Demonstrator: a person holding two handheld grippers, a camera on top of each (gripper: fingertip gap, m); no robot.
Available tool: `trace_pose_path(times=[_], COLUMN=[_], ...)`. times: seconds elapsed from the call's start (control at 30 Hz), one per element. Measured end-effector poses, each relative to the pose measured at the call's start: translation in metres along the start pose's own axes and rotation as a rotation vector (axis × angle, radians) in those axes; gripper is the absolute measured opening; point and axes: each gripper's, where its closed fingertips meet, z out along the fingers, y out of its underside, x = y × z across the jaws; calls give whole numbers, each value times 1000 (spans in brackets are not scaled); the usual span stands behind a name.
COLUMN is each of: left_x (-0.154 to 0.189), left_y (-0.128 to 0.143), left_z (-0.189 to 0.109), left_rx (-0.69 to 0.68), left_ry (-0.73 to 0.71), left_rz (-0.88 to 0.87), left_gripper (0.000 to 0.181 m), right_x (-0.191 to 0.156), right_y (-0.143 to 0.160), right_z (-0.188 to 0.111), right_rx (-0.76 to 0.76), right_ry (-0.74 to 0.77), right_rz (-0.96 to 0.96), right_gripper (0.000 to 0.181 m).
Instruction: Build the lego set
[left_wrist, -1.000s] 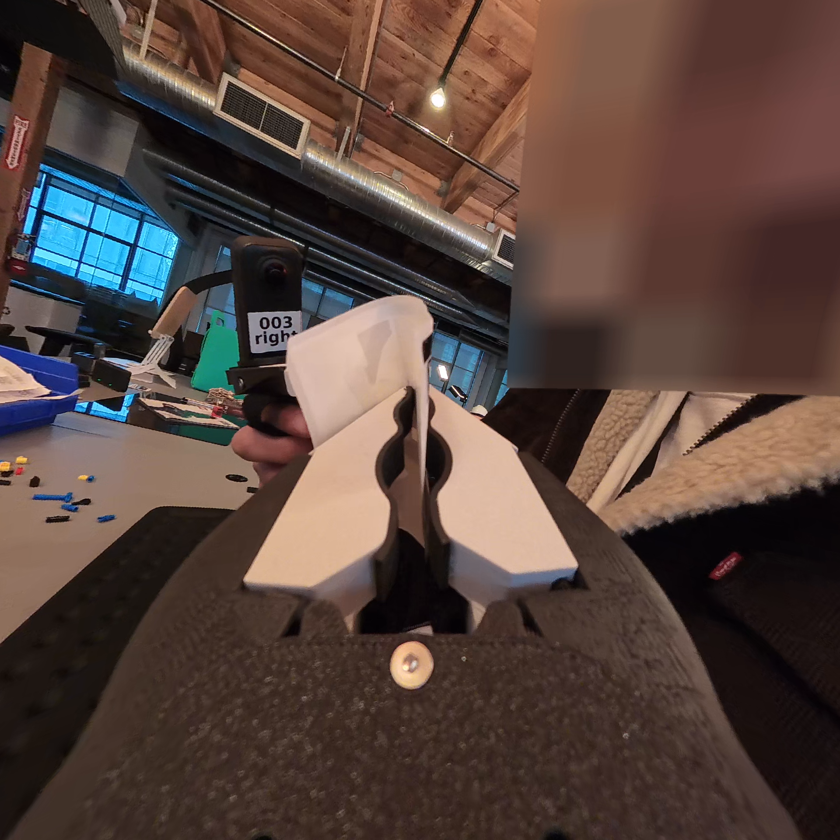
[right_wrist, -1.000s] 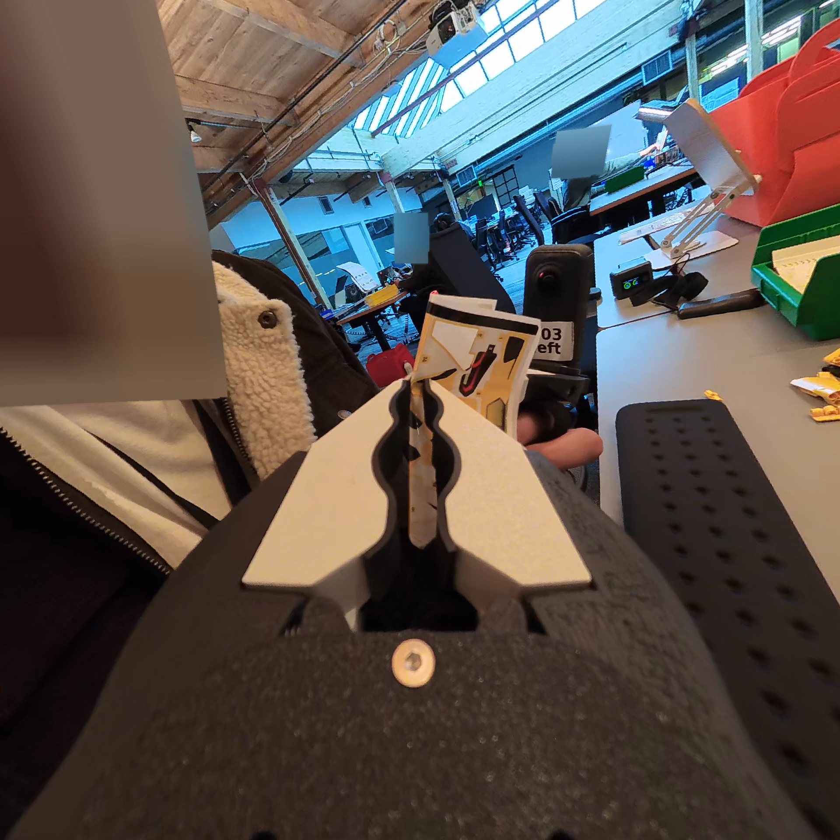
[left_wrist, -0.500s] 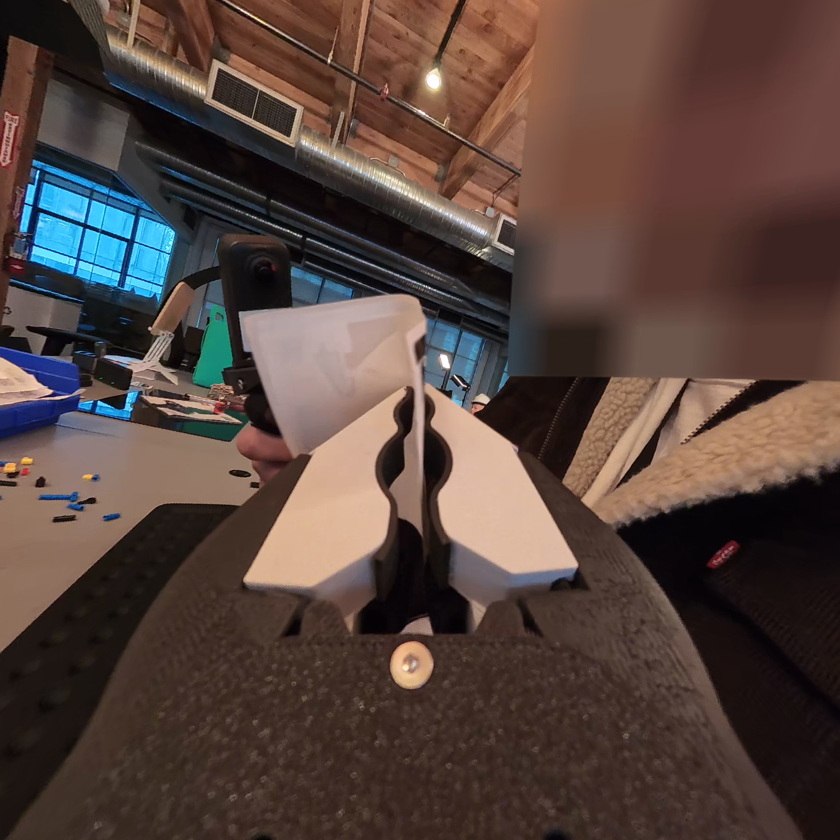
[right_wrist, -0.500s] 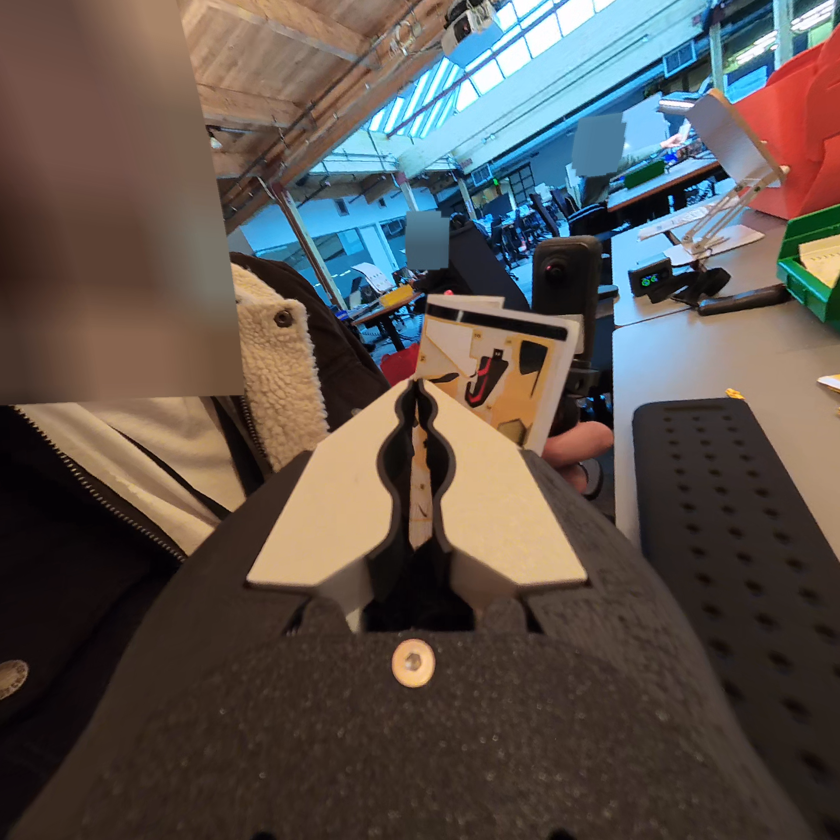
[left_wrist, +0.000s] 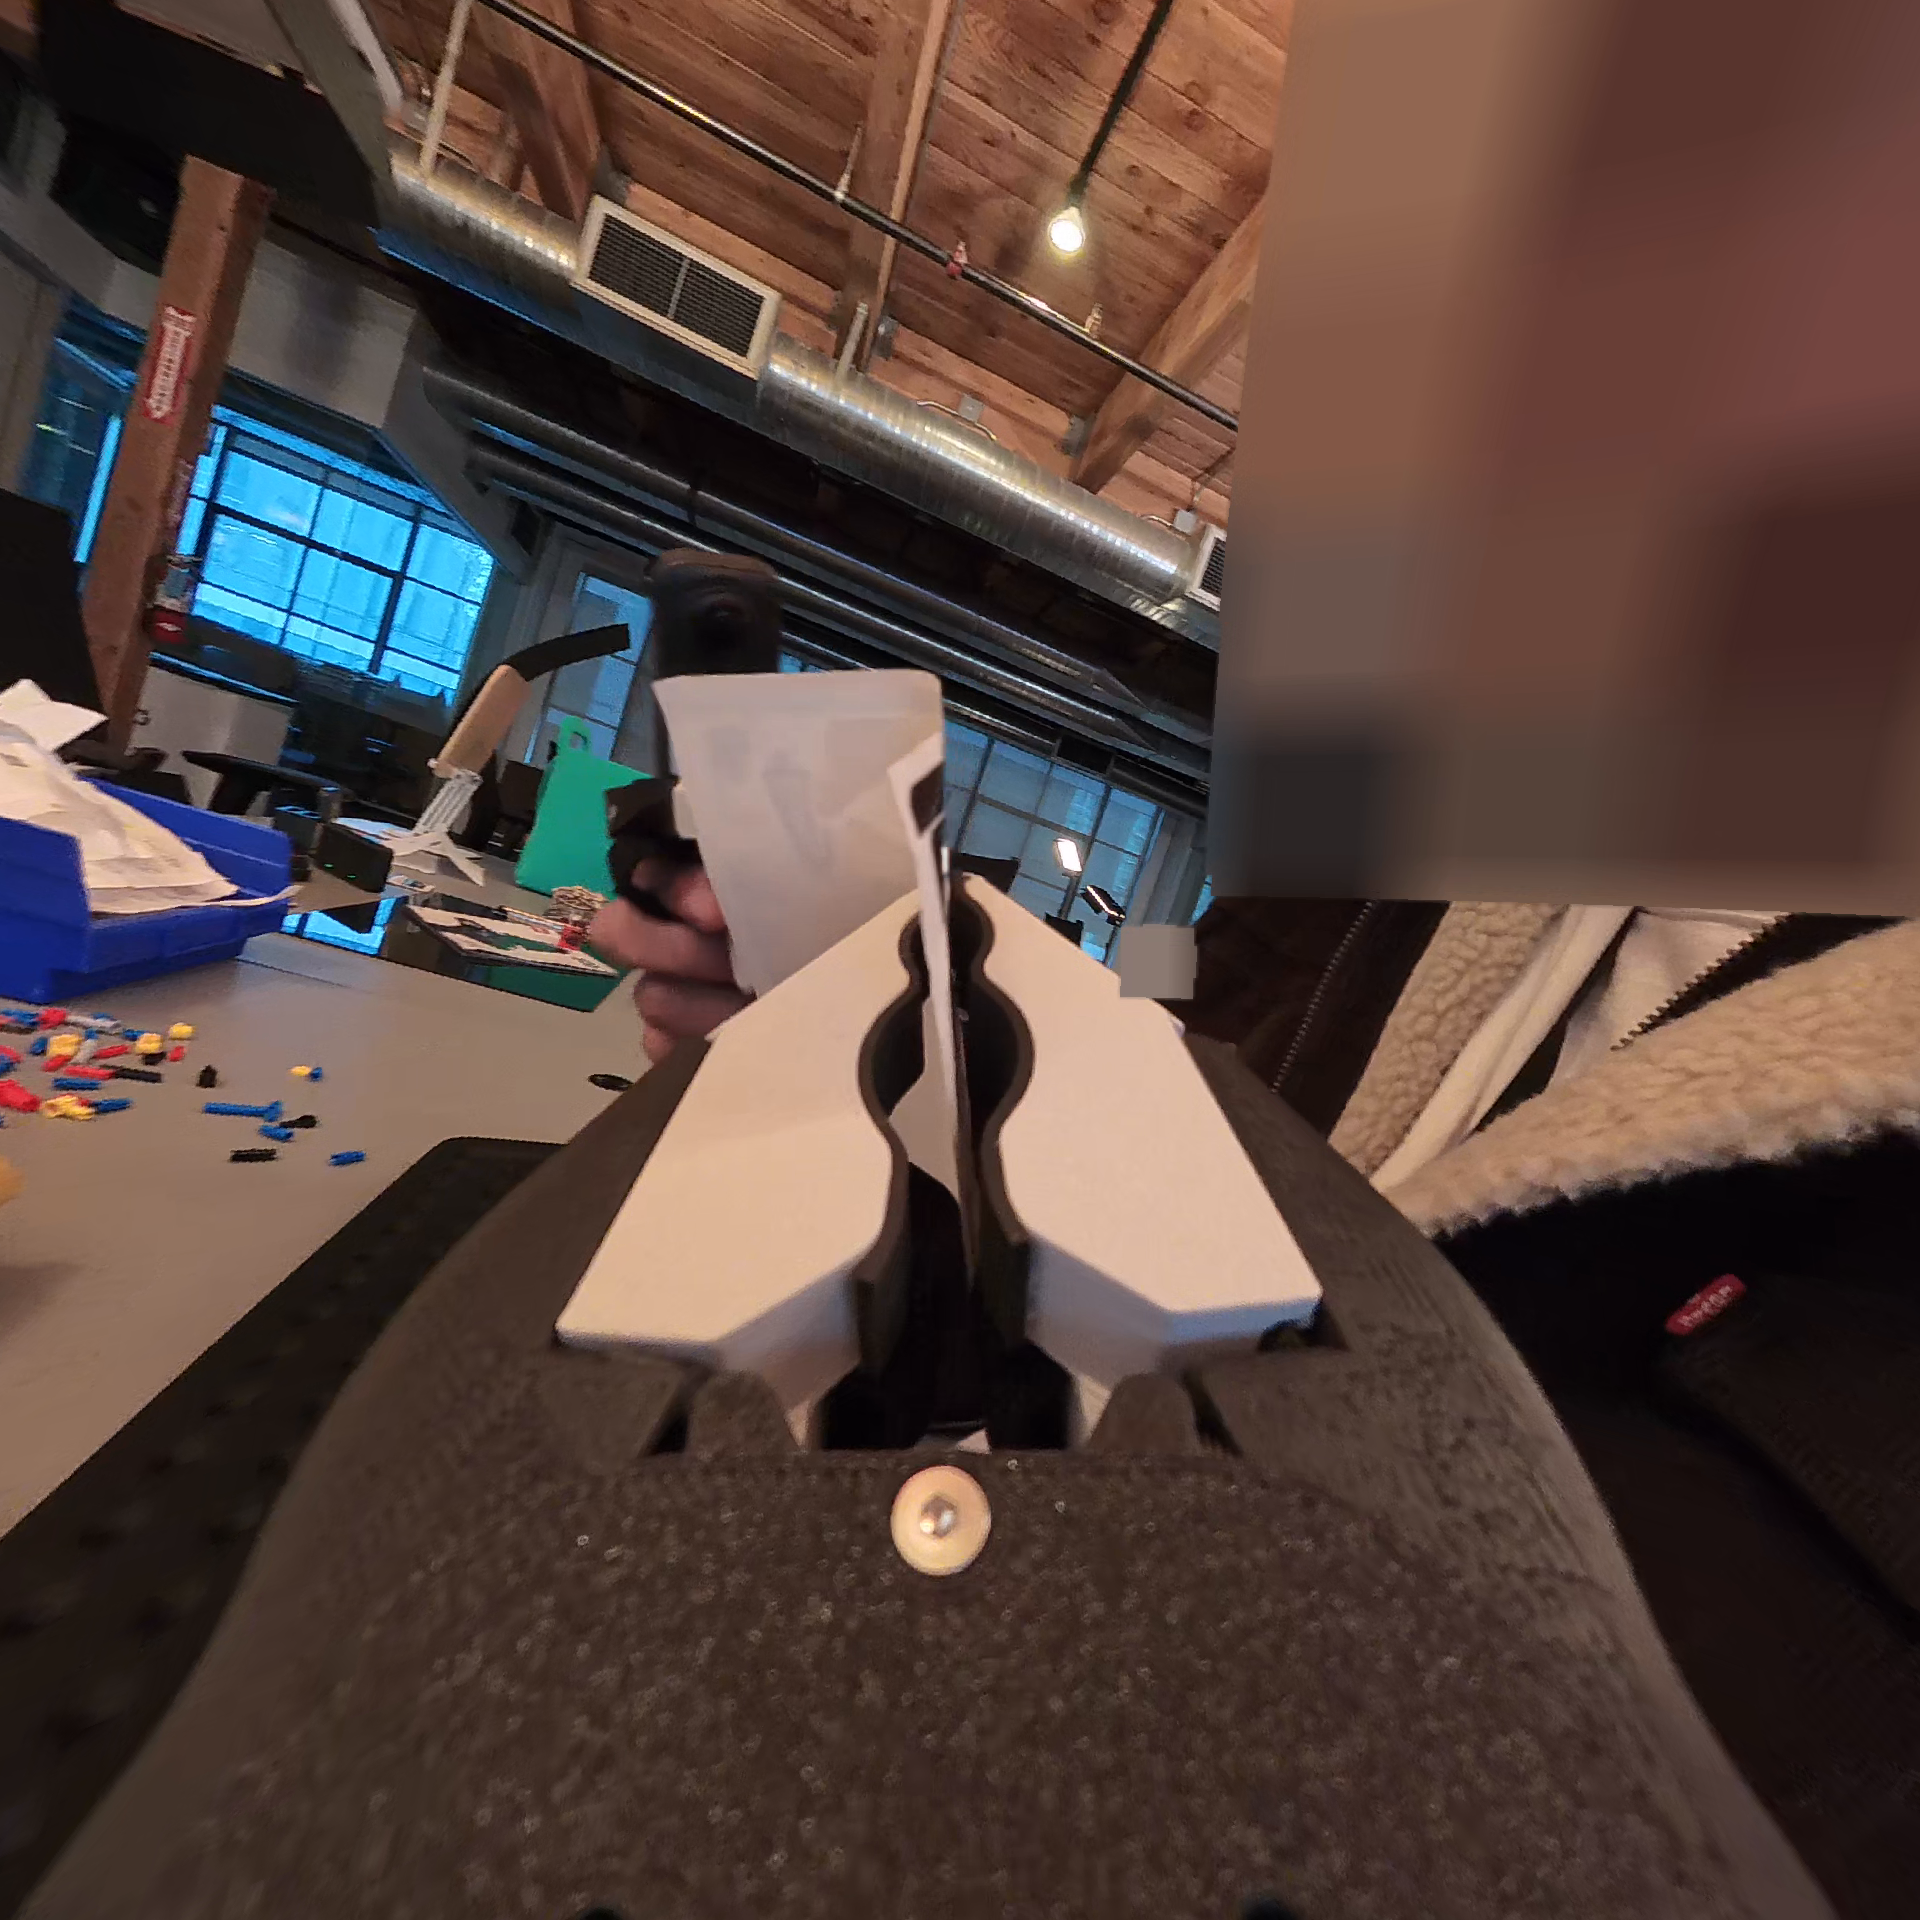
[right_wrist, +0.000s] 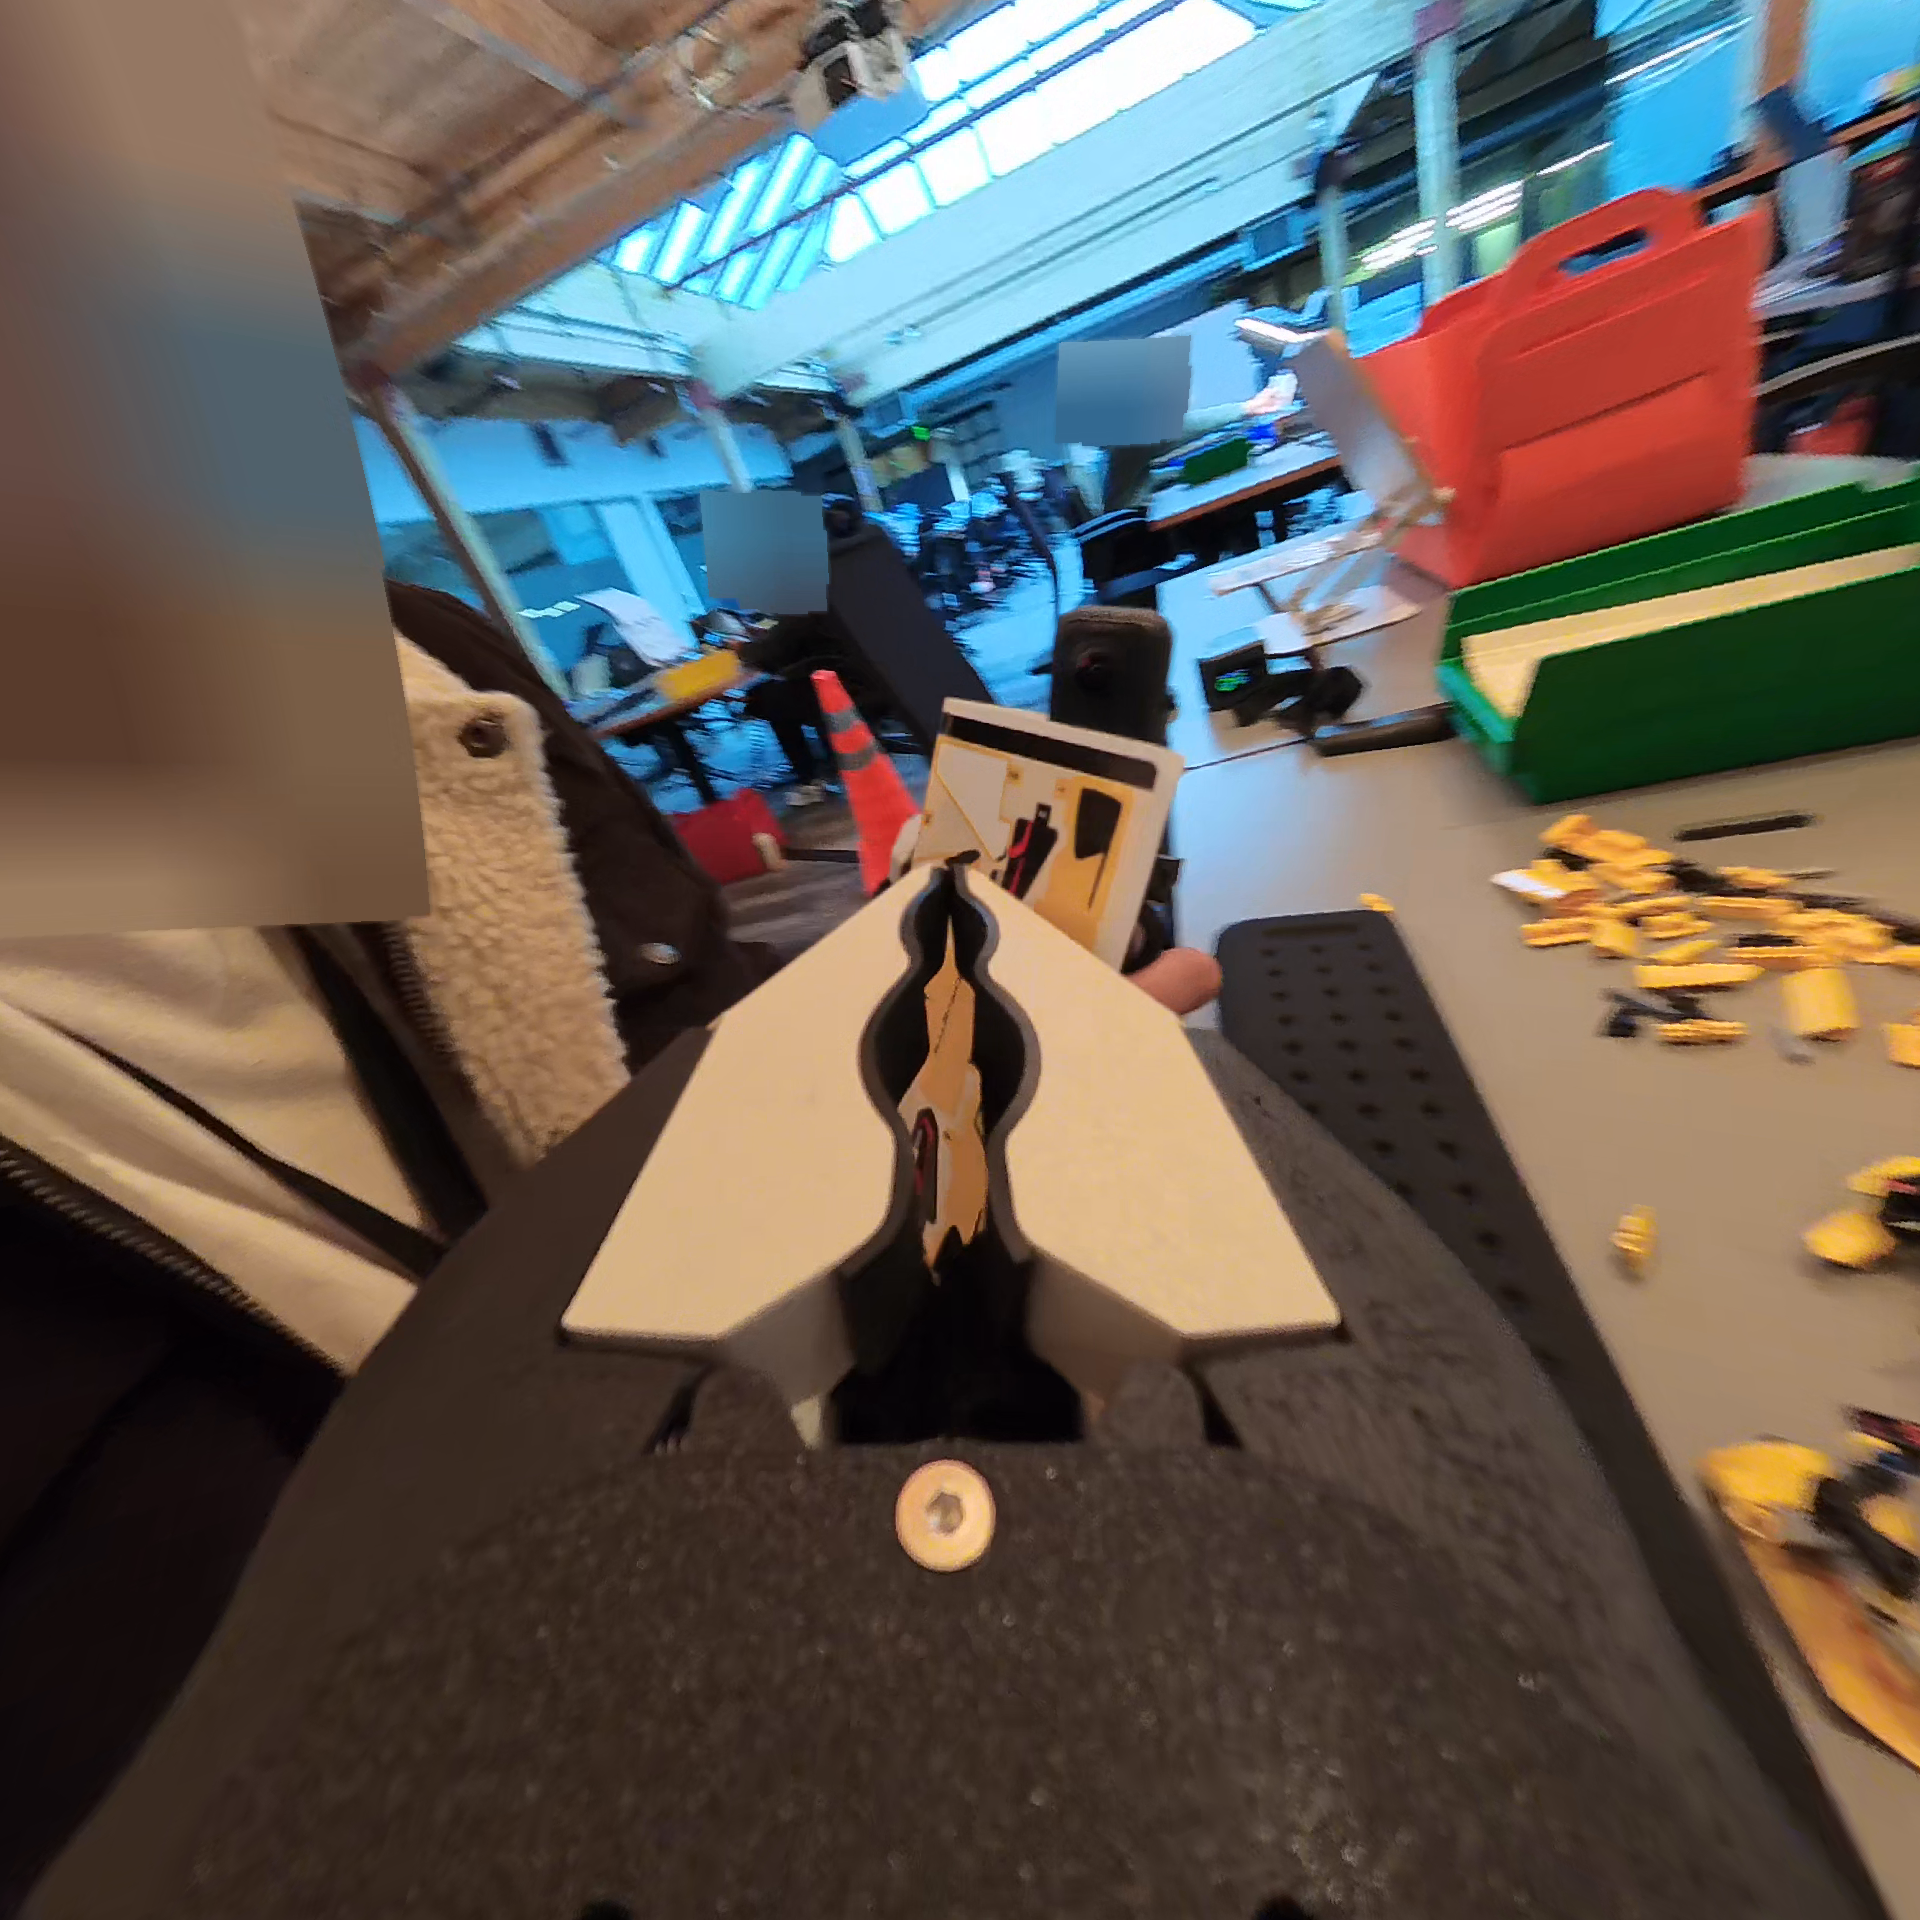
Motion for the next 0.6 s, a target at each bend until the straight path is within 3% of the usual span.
trace_pose_path(times=[0.4, 0.5, 0.6], left_x=[-29, -56, -74], left_y=[-4, -11, -42], left_z=[-19, -48, -120], left_rx=[10, -15, -6], left_ry=[-161, -380, -738], left_rz=[4, 40, 134], left_gripper=[0, 0, 0], right_x=[23, 29, 40], right_y=[-8, -7, -1], right_z=[-18, -17, -16], right_rx=[6, 16, 12], right_ry=[186, 206, 210], right_rz=[-87, -99, -79], right_gripper=[0, 0, 0])
